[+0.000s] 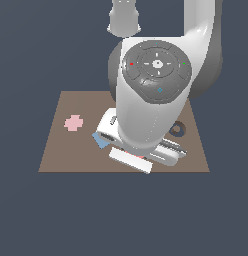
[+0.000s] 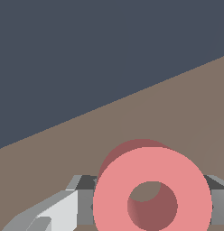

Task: Insert a designated object into the corresponding slot on a board.

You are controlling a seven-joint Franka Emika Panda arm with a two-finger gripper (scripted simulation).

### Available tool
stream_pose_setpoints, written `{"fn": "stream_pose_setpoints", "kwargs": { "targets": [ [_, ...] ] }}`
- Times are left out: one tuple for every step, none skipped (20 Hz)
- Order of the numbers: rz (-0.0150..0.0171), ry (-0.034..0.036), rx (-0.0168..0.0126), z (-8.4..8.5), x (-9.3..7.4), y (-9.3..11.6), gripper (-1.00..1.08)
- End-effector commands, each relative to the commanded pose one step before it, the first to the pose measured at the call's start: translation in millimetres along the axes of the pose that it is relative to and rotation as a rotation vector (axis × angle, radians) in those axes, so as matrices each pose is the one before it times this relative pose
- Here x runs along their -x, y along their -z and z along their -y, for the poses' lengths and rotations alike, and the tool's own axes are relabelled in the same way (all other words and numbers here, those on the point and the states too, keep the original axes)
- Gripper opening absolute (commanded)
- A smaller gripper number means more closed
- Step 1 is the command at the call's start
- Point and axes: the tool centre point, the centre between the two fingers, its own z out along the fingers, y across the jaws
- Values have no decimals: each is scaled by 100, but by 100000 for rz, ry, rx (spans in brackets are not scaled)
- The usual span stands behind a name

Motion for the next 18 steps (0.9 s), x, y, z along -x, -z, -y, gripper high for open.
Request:
{"fn": "stream_pose_setpoints", "kwargs": {
  "targets": [
    [41,-63,82,-72,-7,-84,-100],
    [-47,72,-83,75,9,82,-100],
    [0,0,0,2,-1,3,-100],
    [0,-69,4,-1,9,-1,-100],
    [0,-207,0,-4,28,2,-100],
    [0,-338,0,-1,48,3,-100],
    [0,-468,-1,2,69,4,-100],
    [0,-602,-1,3,89,5,-100],
    [0,-737,-1,2,108,7,-100],
    [0,-871,-1,3,128,8,-100],
    [0,-1005,-2,2,147,9,-100],
    [0,-1135,-2,5,167,10,-100],
    [0,-1268,-2,5,186,11,-100],
    [0,-1398,-2,6,205,12,-100],
    [0,-1527,-2,7,224,14,-100],
    [0,-1657,-3,7,243,15,-100],
    [0,-1783,-3,9,262,16,-100],
    [0,-1911,-3,9,280,17,-100]
  ]
}}
